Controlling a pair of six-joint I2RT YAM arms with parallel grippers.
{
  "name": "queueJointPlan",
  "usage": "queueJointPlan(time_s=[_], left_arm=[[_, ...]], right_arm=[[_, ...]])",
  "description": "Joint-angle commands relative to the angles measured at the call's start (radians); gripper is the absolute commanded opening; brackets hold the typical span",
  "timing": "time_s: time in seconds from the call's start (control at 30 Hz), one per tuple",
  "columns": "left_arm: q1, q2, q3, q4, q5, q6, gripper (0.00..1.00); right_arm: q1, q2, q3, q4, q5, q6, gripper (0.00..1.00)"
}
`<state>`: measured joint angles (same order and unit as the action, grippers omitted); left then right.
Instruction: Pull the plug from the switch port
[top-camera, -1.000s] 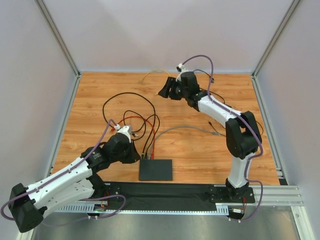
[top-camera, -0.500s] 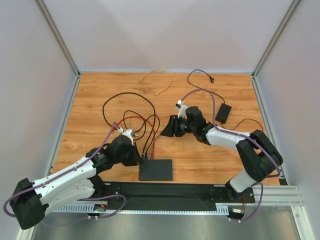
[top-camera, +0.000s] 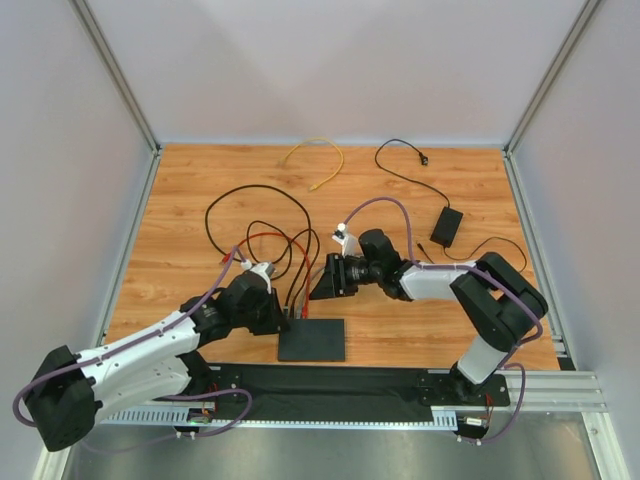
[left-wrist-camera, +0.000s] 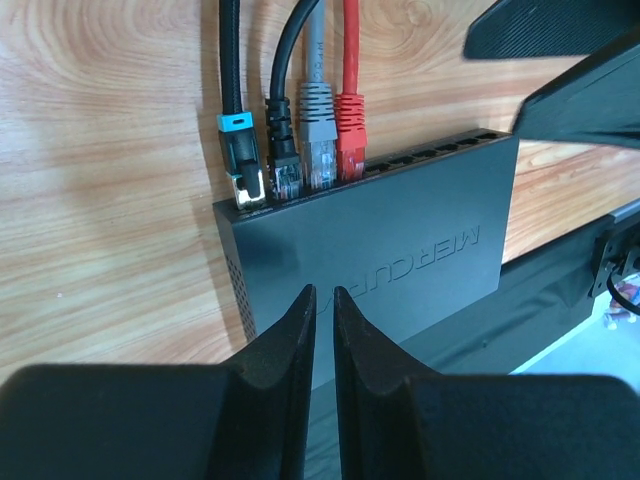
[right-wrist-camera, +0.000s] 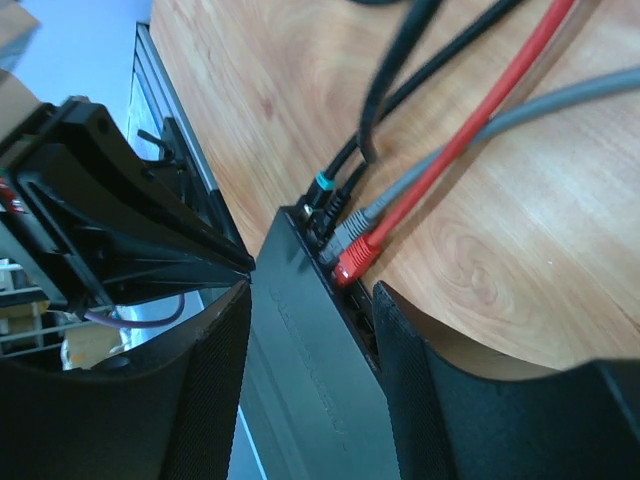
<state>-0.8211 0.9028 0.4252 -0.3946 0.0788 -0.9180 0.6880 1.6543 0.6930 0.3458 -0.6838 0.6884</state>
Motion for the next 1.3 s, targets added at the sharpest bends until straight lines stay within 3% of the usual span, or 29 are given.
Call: queueJointPlan(time_s=[0.0,0.33,0.87,1.27], left_arm=[[0.004,0.018,-0.006,0.054,0.03,-0.013,0.19],[0.005,0.036,-0.022,0.083,0.044,-0.018,0.19],[0.005,0.027,-0.043,0.103,0.053,-0.024,0.19],[0.005,0.036,-0.06,0.128,0.059,-0.03,0.19]], right_arm=[[0.011,0.045,0.014,0.042,-0.079,0.031,0.53],[0.058,0.104,0.062,-0.04,-0.053,-0.003,0.51],[0.058,0.196,0.102,-0.053,-0.076,0.04,0.33],[0.058,0.248,0.143,-0.073,-0.095,0.042,0.34]])
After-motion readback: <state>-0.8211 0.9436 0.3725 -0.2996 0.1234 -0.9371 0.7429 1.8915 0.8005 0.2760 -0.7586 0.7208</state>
